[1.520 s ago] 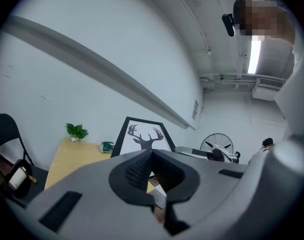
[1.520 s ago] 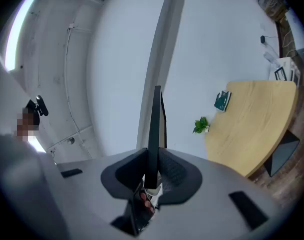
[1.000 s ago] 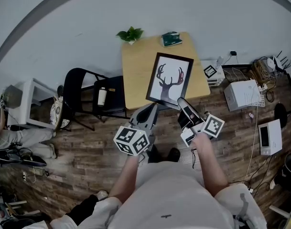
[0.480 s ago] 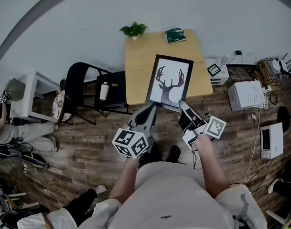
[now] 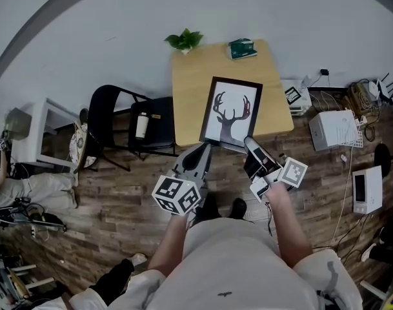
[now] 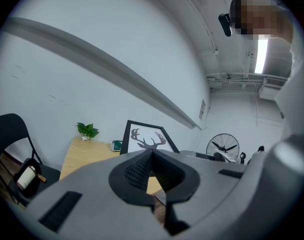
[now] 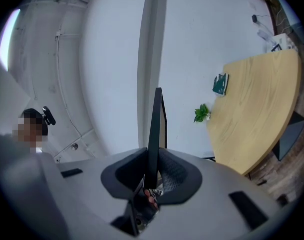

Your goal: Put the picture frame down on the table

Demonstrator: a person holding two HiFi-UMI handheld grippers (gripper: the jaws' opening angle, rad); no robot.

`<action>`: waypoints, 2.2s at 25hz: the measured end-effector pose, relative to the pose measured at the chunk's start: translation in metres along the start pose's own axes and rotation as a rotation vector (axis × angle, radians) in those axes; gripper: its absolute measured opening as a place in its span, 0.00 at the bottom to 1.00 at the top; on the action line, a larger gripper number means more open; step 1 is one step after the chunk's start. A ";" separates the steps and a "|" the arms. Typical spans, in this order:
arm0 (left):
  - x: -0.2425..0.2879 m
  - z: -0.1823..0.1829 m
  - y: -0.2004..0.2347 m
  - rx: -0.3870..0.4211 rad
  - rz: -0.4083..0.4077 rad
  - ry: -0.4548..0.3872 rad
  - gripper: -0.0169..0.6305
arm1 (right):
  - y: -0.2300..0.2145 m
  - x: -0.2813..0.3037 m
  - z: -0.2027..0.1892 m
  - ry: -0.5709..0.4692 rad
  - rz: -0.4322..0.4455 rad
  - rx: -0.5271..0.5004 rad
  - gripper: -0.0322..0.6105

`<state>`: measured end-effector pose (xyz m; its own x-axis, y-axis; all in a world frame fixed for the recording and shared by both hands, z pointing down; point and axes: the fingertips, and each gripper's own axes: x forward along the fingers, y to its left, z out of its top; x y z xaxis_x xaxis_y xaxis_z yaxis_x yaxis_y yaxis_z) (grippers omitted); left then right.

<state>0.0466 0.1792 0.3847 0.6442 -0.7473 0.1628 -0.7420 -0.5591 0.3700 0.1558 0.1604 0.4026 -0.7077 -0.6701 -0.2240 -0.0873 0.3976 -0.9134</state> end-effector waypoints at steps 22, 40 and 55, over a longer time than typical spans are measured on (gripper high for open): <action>0.032 0.065 0.172 0.004 -0.132 0.062 0.04 | -0.050 0.165 0.000 -0.085 -0.099 -0.039 0.16; 0.050 0.069 0.231 -0.042 -0.054 0.068 0.04 | -0.110 0.218 0.000 0.030 -0.139 0.005 0.16; 0.104 0.079 0.263 -0.074 0.129 0.059 0.04 | -0.195 0.265 0.033 0.253 -0.141 0.072 0.16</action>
<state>-0.0962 -0.0733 0.4267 0.5561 -0.7874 0.2661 -0.8049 -0.4305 0.4083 0.0086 -0.1157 0.5100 -0.8453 -0.5342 -0.0093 -0.1536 0.2597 -0.9534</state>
